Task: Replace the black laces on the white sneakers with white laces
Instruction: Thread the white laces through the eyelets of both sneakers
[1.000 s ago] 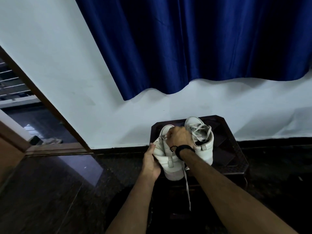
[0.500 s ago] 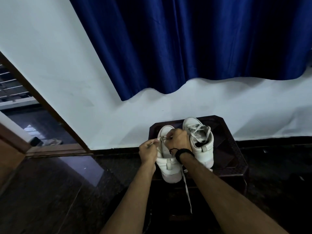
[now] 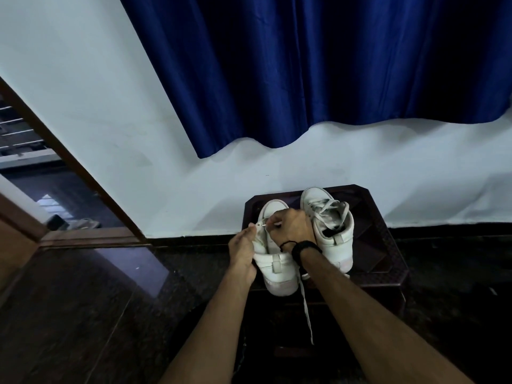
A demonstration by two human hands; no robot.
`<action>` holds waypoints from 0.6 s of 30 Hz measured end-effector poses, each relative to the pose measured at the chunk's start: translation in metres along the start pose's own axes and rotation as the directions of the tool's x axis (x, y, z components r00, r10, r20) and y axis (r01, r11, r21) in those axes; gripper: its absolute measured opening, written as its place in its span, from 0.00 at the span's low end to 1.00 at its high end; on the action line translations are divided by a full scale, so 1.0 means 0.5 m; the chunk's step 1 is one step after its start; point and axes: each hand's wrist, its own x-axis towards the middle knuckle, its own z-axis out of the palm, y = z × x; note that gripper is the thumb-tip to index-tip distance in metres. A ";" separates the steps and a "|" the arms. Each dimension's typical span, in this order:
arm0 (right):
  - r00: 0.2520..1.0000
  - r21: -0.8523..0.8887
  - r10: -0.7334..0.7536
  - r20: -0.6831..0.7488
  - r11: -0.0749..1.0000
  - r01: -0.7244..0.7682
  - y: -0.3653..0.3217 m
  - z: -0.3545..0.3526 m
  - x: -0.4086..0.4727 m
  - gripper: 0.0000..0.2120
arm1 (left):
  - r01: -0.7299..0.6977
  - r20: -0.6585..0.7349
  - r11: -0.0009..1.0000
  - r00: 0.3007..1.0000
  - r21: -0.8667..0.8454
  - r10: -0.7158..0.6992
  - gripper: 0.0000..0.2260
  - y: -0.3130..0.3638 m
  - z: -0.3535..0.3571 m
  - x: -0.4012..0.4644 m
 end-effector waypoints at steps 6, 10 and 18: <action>1.000 -0.026 -0.019 -0.013 0.999 0.019 -0.006 0.001 -0.005 0.08 | -0.092 0.021 0.992 0.996 0.086 0.091 0.06 0.001 -0.003 -0.001; 1.000 -0.027 0.004 -0.008 1.000 -0.004 -0.010 0.000 -0.005 0.07 | -0.144 0.022 0.982 0.990 0.125 0.143 0.09 0.003 0.000 -0.001; 0.999 -0.094 -0.032 -0.030 0.995 0.029 -0.013 -0.002 -0.013 0.08 | -0.406 0.099 0.861 0.913 0.307 0.396 0.13 -0.002 0.006 -0.007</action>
